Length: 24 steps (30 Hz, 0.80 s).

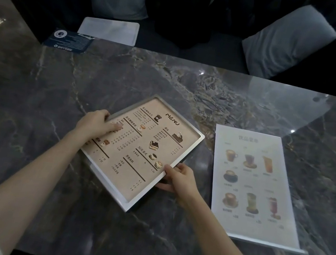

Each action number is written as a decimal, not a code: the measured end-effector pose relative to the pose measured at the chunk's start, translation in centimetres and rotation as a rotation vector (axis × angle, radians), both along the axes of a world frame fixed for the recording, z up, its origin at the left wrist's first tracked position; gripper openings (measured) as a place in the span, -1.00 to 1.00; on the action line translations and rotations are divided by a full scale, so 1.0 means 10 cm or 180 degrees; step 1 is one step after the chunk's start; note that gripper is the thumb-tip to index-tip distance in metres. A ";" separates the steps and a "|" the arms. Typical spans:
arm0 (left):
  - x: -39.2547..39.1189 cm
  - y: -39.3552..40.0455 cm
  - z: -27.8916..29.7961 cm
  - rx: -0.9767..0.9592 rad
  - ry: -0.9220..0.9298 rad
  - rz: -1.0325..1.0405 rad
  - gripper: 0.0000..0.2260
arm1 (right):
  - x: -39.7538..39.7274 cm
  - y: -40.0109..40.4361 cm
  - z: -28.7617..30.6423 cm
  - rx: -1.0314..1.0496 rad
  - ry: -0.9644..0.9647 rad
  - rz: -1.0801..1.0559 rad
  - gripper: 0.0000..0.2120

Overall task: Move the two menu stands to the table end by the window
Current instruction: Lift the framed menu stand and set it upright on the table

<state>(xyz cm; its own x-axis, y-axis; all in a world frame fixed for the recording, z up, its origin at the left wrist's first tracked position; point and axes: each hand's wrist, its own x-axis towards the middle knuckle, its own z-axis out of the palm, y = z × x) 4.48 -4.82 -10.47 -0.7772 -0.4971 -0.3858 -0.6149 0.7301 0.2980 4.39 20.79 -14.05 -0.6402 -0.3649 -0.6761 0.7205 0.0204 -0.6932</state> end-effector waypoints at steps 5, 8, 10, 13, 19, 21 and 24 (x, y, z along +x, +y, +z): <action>0.02 0.00 0.07 0.0143 0.0050 0.0039 -0.48 | 0.02 0.04 0.08 -0.0046 0.0117 -0.0045 -0.75; 0.04 0.02 0.15 0.0331 0.0303 0.0211 -0.48 | 0.00 0.07 0.19 -0.0039 0.0359 -0.0061 -0.75; 0.05 0.03 0.20 0.0555 0.0556 0.0307 -0.49 | -0.04 0.10 0.29 0.0045 0.0608 -0.0030 -0.76; 0.04 0.05 0.27 0.0961 0.0898 0.0530 -0.46 | -0.13 0.18 0.45 0.0104 0.1020 0.0008 -0.89; -0.11 0.24 0.38 0.1839 0.1542 0.0988 -0.64 | -0.29 0.33 0.75 0.0110 0.1734 -0.0019 -0.88; -0.16 0.34 0.42 0.2025 0.1741 0.1028 -0.71 | -0.32 0.37 0.80 0.0215 0.1895 -0.0101 -0.84; -0.21 0.41 0.42 0.2282 0.1895 0.0933 -0.83 | -0.30 0.41 0.82 0.0203 0.2059 -0.0193 -0.82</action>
